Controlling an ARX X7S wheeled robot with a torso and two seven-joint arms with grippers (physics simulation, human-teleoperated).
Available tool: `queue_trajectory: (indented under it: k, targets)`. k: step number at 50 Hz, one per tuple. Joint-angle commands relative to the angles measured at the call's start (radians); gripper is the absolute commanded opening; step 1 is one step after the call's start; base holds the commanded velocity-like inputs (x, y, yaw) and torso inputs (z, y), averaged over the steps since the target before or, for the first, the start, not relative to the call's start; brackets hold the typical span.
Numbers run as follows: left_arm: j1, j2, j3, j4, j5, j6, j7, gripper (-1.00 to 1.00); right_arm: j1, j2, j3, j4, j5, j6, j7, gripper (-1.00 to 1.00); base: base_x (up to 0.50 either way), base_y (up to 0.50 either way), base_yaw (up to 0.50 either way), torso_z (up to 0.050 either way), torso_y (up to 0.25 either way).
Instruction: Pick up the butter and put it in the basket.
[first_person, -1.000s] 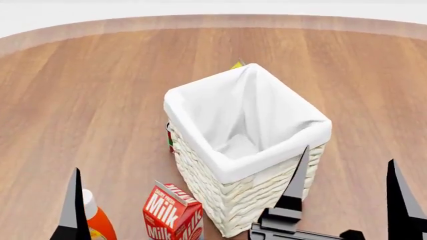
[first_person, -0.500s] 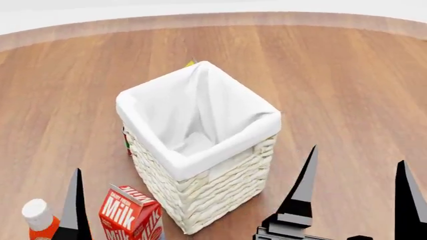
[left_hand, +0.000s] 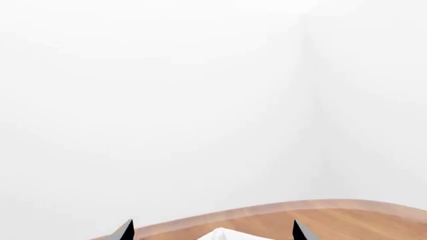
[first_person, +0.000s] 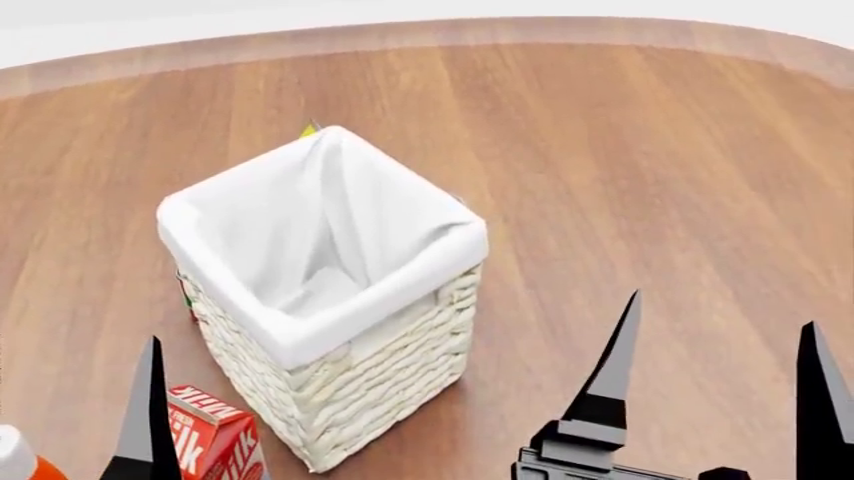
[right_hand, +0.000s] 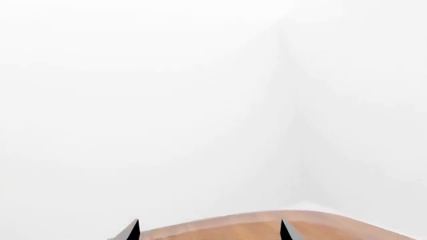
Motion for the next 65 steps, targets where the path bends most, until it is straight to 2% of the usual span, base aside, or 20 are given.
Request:
queue_trajectory:
  k: [1, 38, 65]
  targets:
    - [-0.003, -0.009, 0.001, 0.009, -0.019, -0.017, 0.000, 1.00, 0.011, 0.013, -0.015, 0.004, -0.011, 0.029, 0.020, 1.00, 0.00, 0.00, 0.00, 0.046, -0.041]
    - [-0.007, -0.032, 0.015, 0.019, -0.027, -0.021, -0.021, 1.00, 0.018, 0.045, -0.038, -0.002, 0.000, 0.046, 0.057, 1.00, 0.00, 0.00, 0.00, 0.046, -0.043]
    - [-0.012, -0.045, 0.030, 0.019, -0.012, -0.011, -0.042, 1.00, 0.023, 0.062, -0.048, 0.001, 0.005, 0.052, 0.080, 1.00, 0.00, 0.00, 0.00, 0.041, -0.178]
